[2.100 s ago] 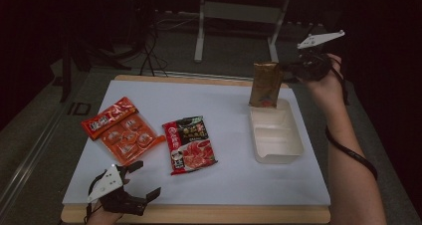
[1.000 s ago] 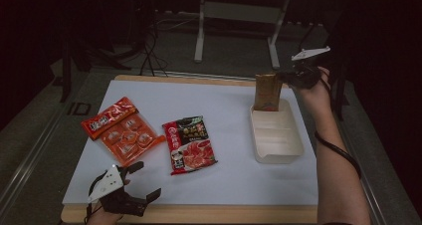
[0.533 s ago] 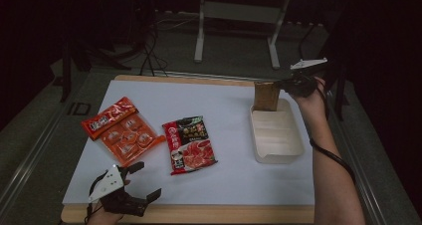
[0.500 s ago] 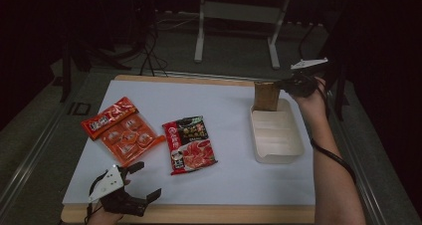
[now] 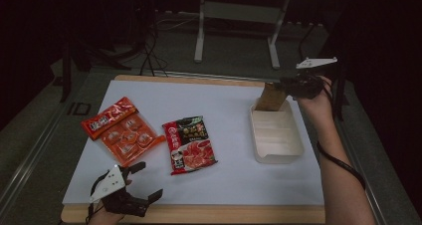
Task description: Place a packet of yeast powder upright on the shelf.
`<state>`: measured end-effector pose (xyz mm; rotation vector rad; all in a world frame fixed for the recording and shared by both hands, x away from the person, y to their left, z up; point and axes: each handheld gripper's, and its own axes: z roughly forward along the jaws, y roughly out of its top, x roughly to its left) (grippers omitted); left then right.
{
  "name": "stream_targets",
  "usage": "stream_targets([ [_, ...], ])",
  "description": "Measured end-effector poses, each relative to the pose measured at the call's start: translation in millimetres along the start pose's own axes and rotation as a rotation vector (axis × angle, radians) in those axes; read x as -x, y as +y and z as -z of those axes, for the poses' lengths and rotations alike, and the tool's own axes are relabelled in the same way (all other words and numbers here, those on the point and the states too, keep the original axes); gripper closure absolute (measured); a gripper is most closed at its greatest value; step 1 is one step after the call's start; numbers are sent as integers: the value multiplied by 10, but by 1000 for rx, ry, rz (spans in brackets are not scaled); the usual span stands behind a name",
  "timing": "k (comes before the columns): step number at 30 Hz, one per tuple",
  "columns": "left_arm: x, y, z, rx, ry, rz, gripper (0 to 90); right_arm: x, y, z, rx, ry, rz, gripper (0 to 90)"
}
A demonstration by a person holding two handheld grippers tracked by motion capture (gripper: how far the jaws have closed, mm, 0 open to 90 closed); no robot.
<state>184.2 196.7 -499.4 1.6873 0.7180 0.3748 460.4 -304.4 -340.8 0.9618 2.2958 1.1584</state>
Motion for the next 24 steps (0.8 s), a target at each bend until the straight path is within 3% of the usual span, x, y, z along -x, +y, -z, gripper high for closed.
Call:
stream_targets([
  [5,-16,9,-2,3,-5,14,2,-183,24,70,42,39,20,454],
  [8,-14,23,-1,-4,10,-6,3,-306,34,123,60,52,30,354],
  [12,-3,45,5,11,22,-23,3,-440,8,165,70,51,6,236],
  [15,2,62,7,17,36,-32,3,-560,-48,195,108,82,-12,133],
  [20,0,80,3,8,45,-17,3,-822,-174,233,151,130,23,130],
  [22,7,92,-6,9,39,-4,3,-933,-224,264,172,133,46,168],
  [24,19,116,-13,3,28,7,3,-1025,-273,299,198,194,48,180],
])
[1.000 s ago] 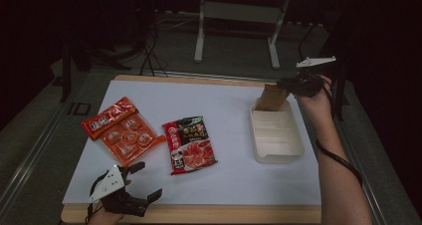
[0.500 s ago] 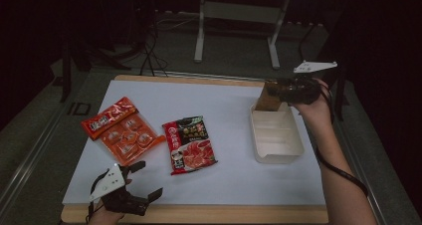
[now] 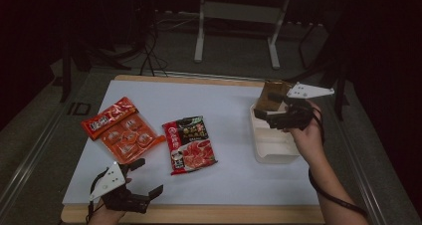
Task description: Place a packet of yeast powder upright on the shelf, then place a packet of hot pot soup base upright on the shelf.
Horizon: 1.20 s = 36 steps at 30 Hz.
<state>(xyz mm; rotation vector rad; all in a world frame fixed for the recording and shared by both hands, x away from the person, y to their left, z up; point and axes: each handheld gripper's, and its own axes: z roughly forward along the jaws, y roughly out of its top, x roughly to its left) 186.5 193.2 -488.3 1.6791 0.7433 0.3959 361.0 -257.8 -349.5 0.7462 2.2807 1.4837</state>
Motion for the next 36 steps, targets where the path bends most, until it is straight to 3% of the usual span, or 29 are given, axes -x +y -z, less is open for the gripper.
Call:
stream_targets([
  [3,26,60,-13,-19,-20,7,3,-119,-54,35,25,14,1,148],
  [7,53,155,-35,-54,-41,11,3,-293,-161,40,1,27,12,138],
  [11,38,204,-46,-54,-71,15,3,-434,-263,81,17,57,18,135],
  [14,7,245,-62,-63,-64,21,3,-515,-344,130,39,74,1,125],
  [16,-10,271,-76,-71,-55,13,3,-561,-411,160,58,113,-10,119],
  [17,-17,278,-83,-78,-57,14,3,-597,-454,181,60,95,-4,114],
  [21,-41,314,-145,-95,-34,-9,16,-666,-567,220,61,98,-19,103],
  [22,-50,343,-172,-97,-42,-17,16,-675,-593,222,57,128,-20,103],
  [24,-63,386,-209,-100,-35,-28,16,-712,-653,228,55,114,-14,103],
  [25,-73,405,-224,-103,-43,-35,16,-719,-694,223,44,153,-23,103],
  [29,-111,502,-307,-112,-35,-52,18,-757,-804,208,36,162,-48,103],
  [36,-210,633,-451,-116,-19,-56,19,-783,-871,194,96,133,-20,105],
])
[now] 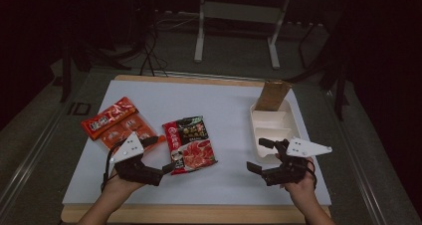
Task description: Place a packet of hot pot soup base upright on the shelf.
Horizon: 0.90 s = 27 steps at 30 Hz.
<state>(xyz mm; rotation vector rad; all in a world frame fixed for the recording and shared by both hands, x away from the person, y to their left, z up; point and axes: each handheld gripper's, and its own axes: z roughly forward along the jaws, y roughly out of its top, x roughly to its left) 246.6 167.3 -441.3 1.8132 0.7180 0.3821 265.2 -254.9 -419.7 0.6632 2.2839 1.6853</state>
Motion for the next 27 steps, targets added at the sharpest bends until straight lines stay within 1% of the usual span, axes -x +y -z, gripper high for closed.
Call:
stream_targets([
  [1,-10,17,-19,0,9,-3,19,-1,2,0,3,-2,7,130],
  [2,-22,32,-35,3,22,-4,19,-2,5,-1,3,-2,14,128],
  [3,-22,32,-35,3,22,-4,19,-6,6,-3,3,-15,28,134],
  [4,-61,61,-75,-9,37,-2,19,-8,5,-3,9,-20,38,134],
  [5,-77,70,-92,-11,43,1,19,-12,6,-7,5,-19,40,134],
  [8,-158,96,-162,-25,64,15,19,-21,14,-11,-2,-21,42,135],
  [9,-188,103,-185,-30,71,20,19,-27,16,-8,0,-22,42,133],
  [10,-221,110,-215,-32,91,26,20,-30,21,-2,5,-18,35,127],
  [11,-221,110,-215,-32,91,26,20,-30,21,-2,5,-18,35,127],
  [12,-267,126,-270,-42,102,35,19,-50,53,30,4,-32,37,132],
  [13,-267,126,-270,-42,102,35,19,-51,65,38,5,-23,33,131],
  [14,-300,144,-318,-51,119,39,19,-56,74,49,17,-25,34,129],
  [15,-300,144,-318,-51,119,39,20,-56,74,49,17,-25,34,129],
  [16,-336,164,-370,-51,125,49,20,-65,87,68,24,-22,36,126],
  [17,-336,164,-370,-51,125,49,20,-62,88,75,31,-15,32,121],
  [18,-379,186,-424,-61,145,48,36,-63,85,86,43,-21,34,121],
  [19,-379,186,-424,-61,145,48,47,-62,87,88,43,-14,32,119],
  [20,-408,194,-456,-65,163,55,47,-64,89,88,40,-16,33,116],
  [21,-445,200,-488,-67,168,72,51,-68,88,91,47,-27,37,116],
  [22,-510,204,-554,-81,189,74,53,-67,90,93,46,-20,38,115],
  [24,-586,194,-610,-95,203,86,112,-70,90,99,53,-25,40,116],
  [25,-586,194,-610,-95,203,86,118,-67,90,102,51,-19,38,116],
  [26,-665,175,-659,-112,206,95,153,-66,88,105,49,-15,35,116],
  [27,-701,163,-682,-123,218,105,154,-70,83,111,54,-20,34,116],
])
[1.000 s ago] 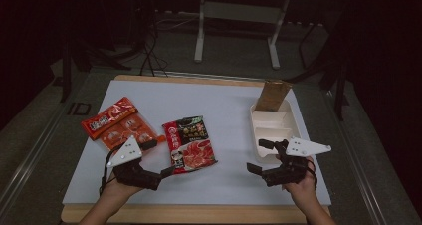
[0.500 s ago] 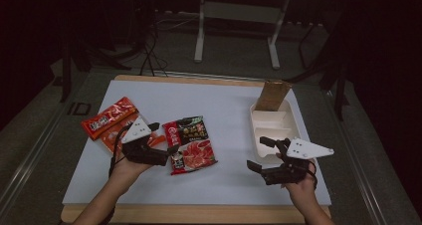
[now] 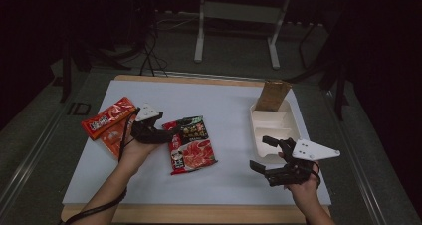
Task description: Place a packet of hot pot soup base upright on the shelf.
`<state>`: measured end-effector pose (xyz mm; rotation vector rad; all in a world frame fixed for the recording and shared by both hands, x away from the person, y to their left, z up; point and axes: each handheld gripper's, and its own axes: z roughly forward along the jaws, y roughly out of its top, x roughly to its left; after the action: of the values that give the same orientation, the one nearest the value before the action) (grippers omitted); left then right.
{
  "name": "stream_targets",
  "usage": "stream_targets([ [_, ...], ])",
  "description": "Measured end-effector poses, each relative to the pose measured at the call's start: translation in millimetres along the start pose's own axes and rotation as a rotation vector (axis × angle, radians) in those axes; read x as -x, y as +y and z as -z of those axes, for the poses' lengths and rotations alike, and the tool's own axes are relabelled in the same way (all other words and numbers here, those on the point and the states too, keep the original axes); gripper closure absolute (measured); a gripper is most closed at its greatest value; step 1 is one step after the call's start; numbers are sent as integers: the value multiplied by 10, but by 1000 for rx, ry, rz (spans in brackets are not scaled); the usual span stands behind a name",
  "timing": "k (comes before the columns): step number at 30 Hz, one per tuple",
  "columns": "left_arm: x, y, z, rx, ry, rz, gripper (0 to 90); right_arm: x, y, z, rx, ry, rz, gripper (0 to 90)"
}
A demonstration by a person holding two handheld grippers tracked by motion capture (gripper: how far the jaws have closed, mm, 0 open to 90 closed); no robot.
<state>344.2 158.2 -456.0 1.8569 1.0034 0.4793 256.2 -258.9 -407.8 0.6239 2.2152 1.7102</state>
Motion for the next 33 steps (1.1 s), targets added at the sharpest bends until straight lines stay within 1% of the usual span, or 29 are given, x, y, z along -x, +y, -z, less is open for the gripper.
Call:
stream_targets([
  [1,0,0,0,0,0,0,167,4,-3,2,1,6,-2,116],
  [2,-31,-9,-26,-10,2,1,196,6,-5,2,-5,8,-6,116],
  [3,-82,-35,-73,-27,22,4,202,5,-9,6,-2,4,-5,116],
  [4,-82,-35,-73,-27,22,4,219,6,-11,8,-1,9,-8,116],
  [5,-142,-67,-124,-52,19,25,220,7,-11,6,-4,13,-10,116],
  [6,-142,-67,-124,-52,19,25,220,7,-11,6,-4,13,-10,116],
  [7,-186,-103,-178,-80,28,39,227,4,-10,6,-3,11,-8,116],
  [8,-186,-103,-178,-80,28,39,237,5,-11,4,-2,19,-13,116],
  [9,-220,-132,-237,-116,45,33,241,2,-13,1,-3,19,-12,117],
  [10,-220,-132,-237,-116,45,33,250,2,-13,1,-3,19,-12,117],
  [11,-240,-147,-265,-132,52,34,250,-3,-15,-3,-7,16,-7,117],
  [12,-285,-178,-313,-153,65,42,251,-5,-17,-6,-8,22,-8,117],
  [13,-307,-194,-336,-162,79,53,284,-12,-24,-14,-8,24,-8,118],
  [15,-345,-217,-374,-175,95,64,294,-16,-26,-22,-11,31,-8,117],
  [17,-386,-231,-415,-195,87,86,320,-12,-30,-38,-16,38,-6,117],
  [19,-402,-238,-463,-225,109,88,327,-9,-36,-52,-19,45,-8,117],
  [21,-427,-238,-506,-244,105,110,342,-7,-43,-62,-26,48,-5,117],
  [23,-449,-235,-549,-275,117,123,342,-5,-52,-65,-32,55,-9,117],
  [24,-459,-236,-570,-282,120,134,342,-6,-57,-65,-35,50,-7,117],
  [27,-488,-248,-635,-330,132,141,358,-4,-65,-67,-40,52,-8,118],
  [28,-499,-253,-648,-333,128,148,382,-2,-66,-66,-41,53,-8,117],
  [29,-501,-256,-660,-335,143,145,389,0,-67,-66,-41,57,-10,118],
  [30,-501,-256,-660,-335,143,145,416,1,-68,-64,-39,57,-11,117],
  [31,-508,-257,-667,-333,137,151,416,1,-68,-64,-39,57,-11,117],
  [32,-514,-258,-676,-331,138,157,444,7,-70,-65,-44,57,-12,118],
  [33,-515,-259,-683,-330,138,160,444,7,-70,-65,-44,57,-12,118],
])
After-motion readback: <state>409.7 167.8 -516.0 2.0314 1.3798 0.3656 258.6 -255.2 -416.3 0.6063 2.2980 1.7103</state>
